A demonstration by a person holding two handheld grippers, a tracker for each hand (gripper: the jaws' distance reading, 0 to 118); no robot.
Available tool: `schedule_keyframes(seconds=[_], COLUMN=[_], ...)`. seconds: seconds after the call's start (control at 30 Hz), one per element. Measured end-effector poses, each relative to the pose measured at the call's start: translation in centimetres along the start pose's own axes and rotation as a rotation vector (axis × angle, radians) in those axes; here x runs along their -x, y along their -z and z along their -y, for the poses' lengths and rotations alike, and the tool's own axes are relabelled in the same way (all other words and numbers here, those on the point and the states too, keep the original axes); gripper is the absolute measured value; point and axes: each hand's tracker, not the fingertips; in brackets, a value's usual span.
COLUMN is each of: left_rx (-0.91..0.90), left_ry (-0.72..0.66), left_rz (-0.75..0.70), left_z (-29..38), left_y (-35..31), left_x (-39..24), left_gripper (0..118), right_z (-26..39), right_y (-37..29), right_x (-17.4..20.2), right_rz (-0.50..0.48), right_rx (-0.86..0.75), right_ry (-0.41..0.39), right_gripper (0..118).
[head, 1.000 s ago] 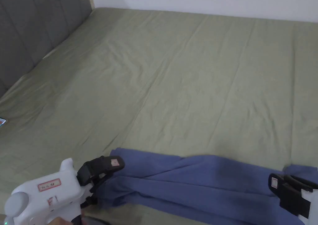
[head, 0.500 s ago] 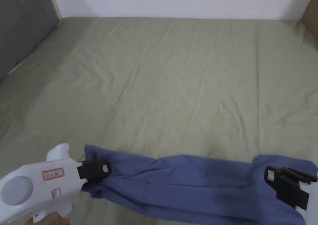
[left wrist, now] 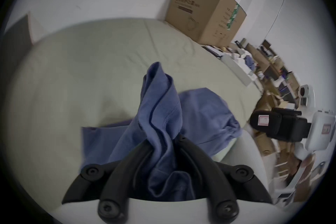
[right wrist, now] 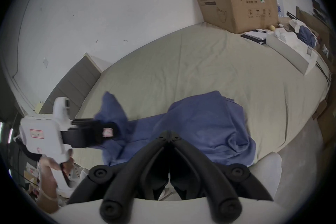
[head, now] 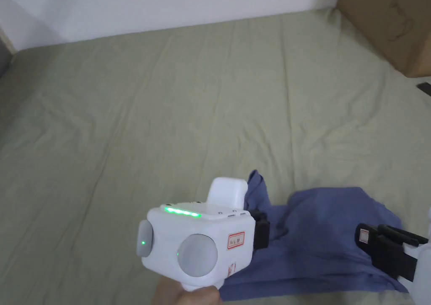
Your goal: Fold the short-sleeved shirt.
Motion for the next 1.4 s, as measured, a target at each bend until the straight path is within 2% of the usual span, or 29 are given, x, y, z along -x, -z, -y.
schedule_keyframes(seconds=[0.07,0.1,0.13,0.17,0.2,0.33,0.4,0.47,0.5,0.6,0.63,0.77,0.9,1.1,1.23,1.4], left_rx=[0.037,0.060,0.066,0.073,0.074,0.014,-0.032,-0.078,-0.095,-0.110,-0.101,-0.018,0.033,0.132,0.177,0.169], left_ry=[-0.032,-0.047,-0.058,-0.089,-0.090,-0.067,-0.127,-0.187,-0.203,-0.260,-0.285,-0.266,-0.264,-0.165,-0.104,-0.187], left_rz=[0.017,0.042,0.065,0.061,0.053,0.021,-0.003,-0.036,-0.057,-0.120,-0.135,-0.111,0.020,0.171,0.211,0.194], left_z=[0.3,0.3,0.4,0.4,0.3,0.1,-0.2,0.0,0.0,0.6,0.9,1.7,2.2,2.5,3.2,3.9], left_y=[2.0,2.6,2.9,2.8,2.4,-1.0,-2.7,-4.0,-4.3,-4.7,-4.3,-2.0,0.4,3.6,4.6,3.6], left_x=[-0.4,-0.3,-0.1,0.0,0.1,1.2,2.4,4.1,4.7,6.6,7.0,6.6,4.2,-0.7,-2.7,-0.6], left_gripper=[12,23,49,69,80,83,83,81,75,12,5,2,2,2,2,2], right_z=[0.2,0.2,0.2,0.2,0.2,0.4,0.6,0.7,0.7,0.8,0.8,0.7,0.6,0.6,0.8,0.8], right_y=[-0.3,-0.4,-0.4,-0.4,-0.4,0.0,0.3,0.6,0.7,0.8,0.8,0.9,0.7,0.4,0.4,0.5], right_x=[-0.8,-1.2,-1.4,-1.6,-1.8,-1.9,-1.7,-1.5,-1.4,-0.8,-0.7,-0.4,-0.4,-1.1,-1.5,-1.2], right_rz=[0.007,0.008,0.014,0.018,0.018,0.018,0.013,0.001,-0.005,-0.020,-0.022,-0.022,-0.024,-0.001,0.008,0.004], right_rx=[-0.002,-0.001,-0.002,-0.002,0.000,0.006,0.009,0.013,0.014,0.020,0.023,0.028,0.022,0.029,0.034,0.043], right_ry=[0.026,0.031,0.037,0.041,0.042,0.046,0.049,0.050,0.049,0.039,0.030,0.010,0.026,0.032,0.047,0.039], right_gripper=[0,0,0,0,0,0,0,0,0,0,0,0,0,0,0,0])
